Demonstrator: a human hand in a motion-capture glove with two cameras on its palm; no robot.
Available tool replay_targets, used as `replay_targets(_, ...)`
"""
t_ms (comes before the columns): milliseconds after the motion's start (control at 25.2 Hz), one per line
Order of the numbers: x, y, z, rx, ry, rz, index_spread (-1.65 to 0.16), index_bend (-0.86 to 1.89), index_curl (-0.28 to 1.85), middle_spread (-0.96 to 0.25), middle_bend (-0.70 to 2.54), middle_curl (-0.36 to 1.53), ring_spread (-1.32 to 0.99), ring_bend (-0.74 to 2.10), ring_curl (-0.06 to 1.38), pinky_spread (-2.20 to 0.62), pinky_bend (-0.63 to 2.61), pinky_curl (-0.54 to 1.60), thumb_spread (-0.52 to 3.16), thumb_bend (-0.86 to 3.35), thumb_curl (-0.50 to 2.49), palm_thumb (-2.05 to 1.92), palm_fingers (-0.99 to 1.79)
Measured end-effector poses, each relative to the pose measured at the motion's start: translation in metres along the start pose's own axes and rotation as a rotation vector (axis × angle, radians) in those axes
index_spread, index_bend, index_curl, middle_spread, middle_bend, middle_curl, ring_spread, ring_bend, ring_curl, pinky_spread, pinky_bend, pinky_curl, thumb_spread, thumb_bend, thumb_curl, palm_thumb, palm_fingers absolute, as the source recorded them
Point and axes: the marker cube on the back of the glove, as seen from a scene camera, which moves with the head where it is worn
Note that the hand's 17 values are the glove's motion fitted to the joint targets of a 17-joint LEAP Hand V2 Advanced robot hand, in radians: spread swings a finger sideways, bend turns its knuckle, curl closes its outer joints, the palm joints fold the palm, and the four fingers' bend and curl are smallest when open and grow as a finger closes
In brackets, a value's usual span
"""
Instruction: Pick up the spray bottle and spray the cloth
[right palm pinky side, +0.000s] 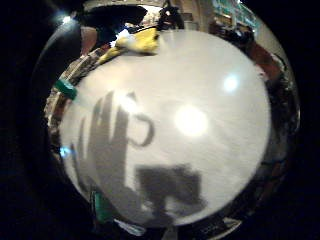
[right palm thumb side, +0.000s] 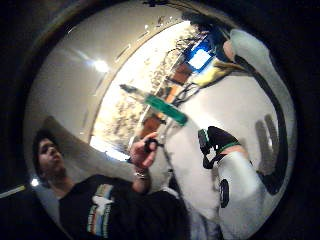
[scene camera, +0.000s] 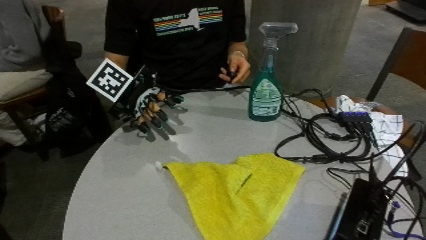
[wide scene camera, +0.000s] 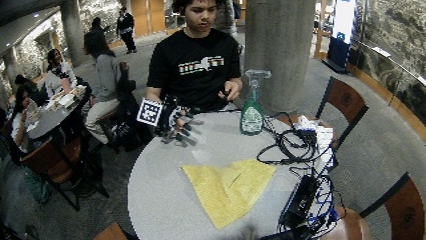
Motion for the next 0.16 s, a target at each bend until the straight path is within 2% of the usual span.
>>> replay_targets(159,0.010,0.019,-0.003,-0.057,0.082,0.081,-0.33,0.20,0.30,0.05,0.18,0.39,0.03,0.30,0.32,0.27,0.27,0.33,0.96,-0.02,0.51,0.91,0.54)
